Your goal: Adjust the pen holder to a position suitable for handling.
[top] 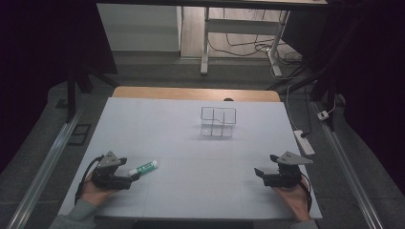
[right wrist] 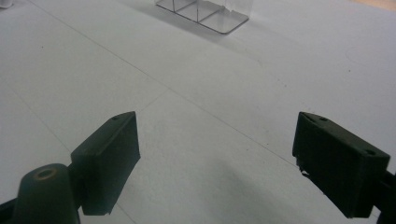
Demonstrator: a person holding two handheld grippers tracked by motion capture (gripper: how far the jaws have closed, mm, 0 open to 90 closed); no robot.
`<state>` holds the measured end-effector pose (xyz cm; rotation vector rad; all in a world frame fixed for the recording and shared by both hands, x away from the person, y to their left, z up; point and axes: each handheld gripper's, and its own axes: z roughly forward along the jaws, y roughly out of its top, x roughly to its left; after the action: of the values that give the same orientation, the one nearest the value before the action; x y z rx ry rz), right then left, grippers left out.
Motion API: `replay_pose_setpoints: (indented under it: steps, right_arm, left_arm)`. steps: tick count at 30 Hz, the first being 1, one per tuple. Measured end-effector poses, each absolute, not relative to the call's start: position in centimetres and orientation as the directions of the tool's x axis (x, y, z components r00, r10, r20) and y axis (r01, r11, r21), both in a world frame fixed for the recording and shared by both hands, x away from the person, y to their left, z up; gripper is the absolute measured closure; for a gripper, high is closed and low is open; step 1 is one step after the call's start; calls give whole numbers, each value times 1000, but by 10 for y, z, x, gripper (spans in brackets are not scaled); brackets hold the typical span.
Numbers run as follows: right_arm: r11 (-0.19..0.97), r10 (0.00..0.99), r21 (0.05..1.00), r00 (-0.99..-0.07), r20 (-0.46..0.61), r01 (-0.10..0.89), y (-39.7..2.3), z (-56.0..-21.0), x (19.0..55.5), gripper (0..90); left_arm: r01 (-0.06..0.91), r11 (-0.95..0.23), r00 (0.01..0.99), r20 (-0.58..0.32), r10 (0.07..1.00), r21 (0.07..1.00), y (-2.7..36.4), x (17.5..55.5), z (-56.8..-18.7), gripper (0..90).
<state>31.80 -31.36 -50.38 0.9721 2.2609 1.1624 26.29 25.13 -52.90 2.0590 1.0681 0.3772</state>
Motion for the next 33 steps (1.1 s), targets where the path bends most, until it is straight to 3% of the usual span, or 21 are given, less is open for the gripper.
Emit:
replay_pose_setpoints:
  steps: [33]
  right_arm:
    - [400,754,820,-656,-41,409,-311,-503,321,146]
  left_arm:
    - [561,-363,609,-74,790,744,249,261,-529,167]
